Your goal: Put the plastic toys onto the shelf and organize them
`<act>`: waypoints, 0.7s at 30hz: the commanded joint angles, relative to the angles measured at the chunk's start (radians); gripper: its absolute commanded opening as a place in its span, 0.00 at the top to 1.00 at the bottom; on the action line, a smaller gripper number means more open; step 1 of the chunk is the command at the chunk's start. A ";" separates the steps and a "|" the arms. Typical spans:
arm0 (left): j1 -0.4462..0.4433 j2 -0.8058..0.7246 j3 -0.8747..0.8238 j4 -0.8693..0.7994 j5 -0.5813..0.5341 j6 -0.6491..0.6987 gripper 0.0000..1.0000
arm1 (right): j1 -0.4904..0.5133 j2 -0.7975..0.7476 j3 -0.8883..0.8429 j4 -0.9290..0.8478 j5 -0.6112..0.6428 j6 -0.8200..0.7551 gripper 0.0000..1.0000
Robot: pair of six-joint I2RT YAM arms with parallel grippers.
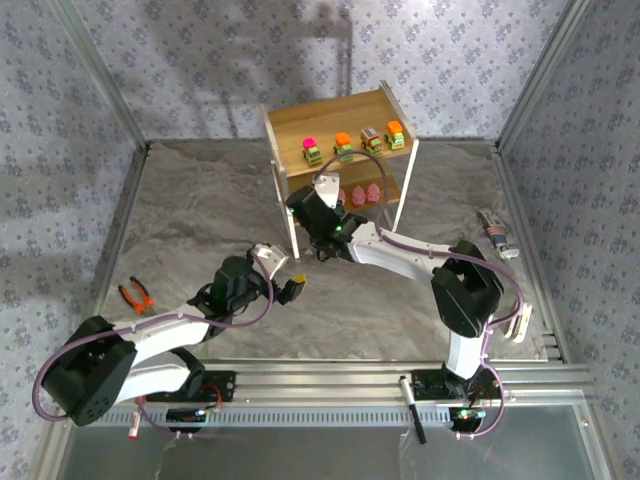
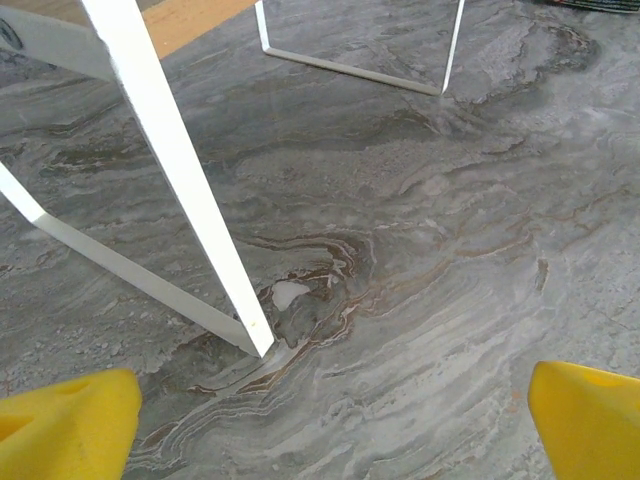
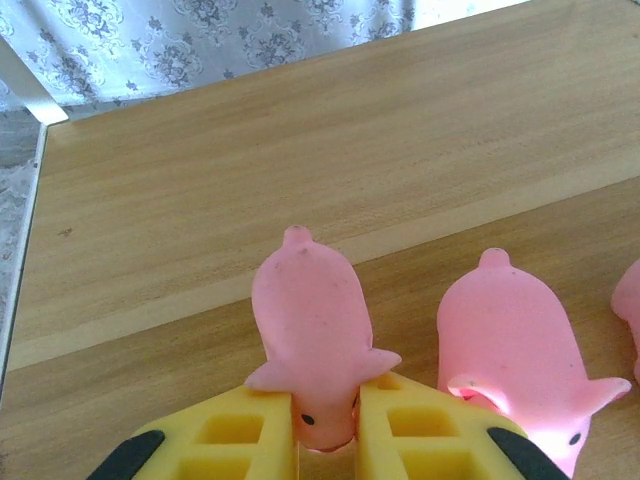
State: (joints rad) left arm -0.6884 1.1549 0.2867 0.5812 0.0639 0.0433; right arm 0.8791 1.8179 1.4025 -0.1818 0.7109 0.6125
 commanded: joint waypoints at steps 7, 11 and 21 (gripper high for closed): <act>-0.005 0.018 -0.001 0.045 -0.012 0.012 0.00 | 0.023 0.021 0.035 -0.050 0.020 0.005 0.79; -0.004 0.022 0.000 0.048 -0.015 0.013 0.00 | 0.038 0.017 0.035 -0.069 0.038 0.003 0.79; -0.005 0.022 0.002 0.043 -0.016 0.010 0.00 | 0.041 0.017 0.024 -0.085 0.052 0.010 0.71</act>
State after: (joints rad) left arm -0.6884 1.1748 0.2867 0.5816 0.0540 0.0433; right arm 0.9211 1.8198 1.4120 -0.2230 0.7376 0.6125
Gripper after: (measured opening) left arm 0.995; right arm 0.286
